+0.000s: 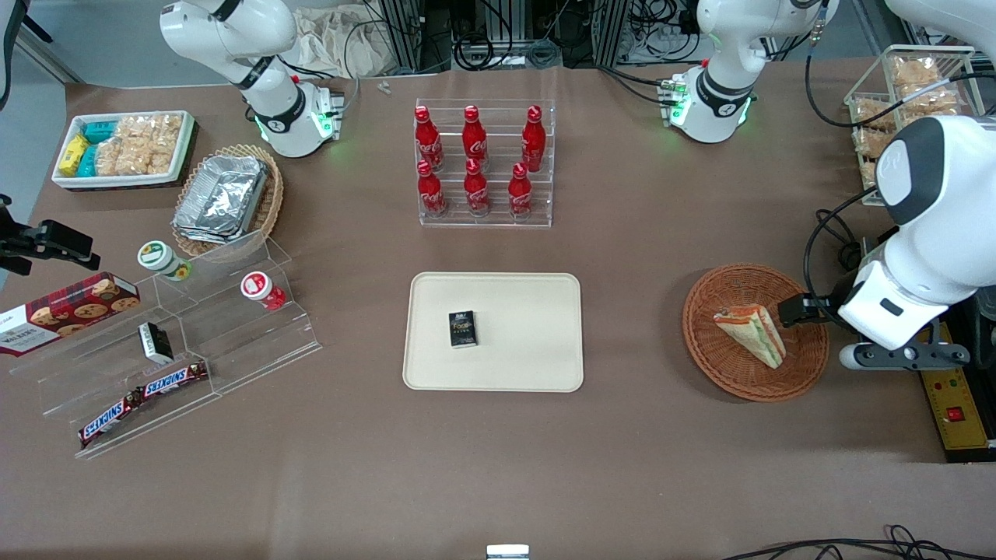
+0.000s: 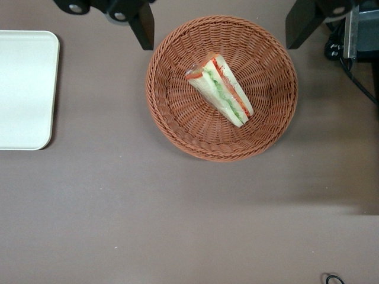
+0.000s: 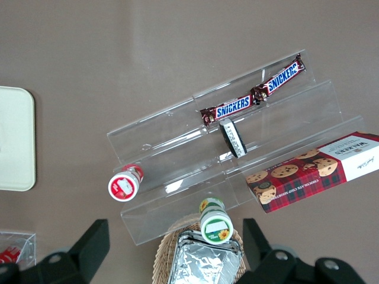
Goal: Place sandwich from basket to tray
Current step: 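Move the left gripper over the wrapped sandwich in the wicker basket, then lower the open left gripper around the sandwich's upright edge, then close the left gripper on the sandwich and lift it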
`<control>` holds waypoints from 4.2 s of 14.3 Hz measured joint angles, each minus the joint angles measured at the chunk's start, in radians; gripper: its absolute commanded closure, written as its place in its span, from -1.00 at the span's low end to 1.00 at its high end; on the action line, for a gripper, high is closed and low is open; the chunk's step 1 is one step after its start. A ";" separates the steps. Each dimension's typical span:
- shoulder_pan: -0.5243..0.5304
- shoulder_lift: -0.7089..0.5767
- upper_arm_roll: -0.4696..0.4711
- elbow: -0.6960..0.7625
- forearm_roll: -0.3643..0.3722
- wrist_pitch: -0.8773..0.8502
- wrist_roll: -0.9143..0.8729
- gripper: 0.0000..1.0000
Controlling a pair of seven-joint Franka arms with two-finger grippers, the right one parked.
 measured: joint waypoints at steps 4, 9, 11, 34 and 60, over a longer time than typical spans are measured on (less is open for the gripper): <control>0.000 0.000 0.000 0.000 0.000 -0.003 -0.007 -0.99; 0.008 0.007 0.005 -0.011 -0.001 -0.015 -0.126 -1.00; 0.017 0.013 0.011 -0.039 -0.002 -0.015 -0.261 -1.00; 0.087 0.149 0.019 -0.347 -0.001 0.274 -0.873 -0.99; 0.077 0.053 0.008 -0.264 -0.001 0.130 -0.852 1.00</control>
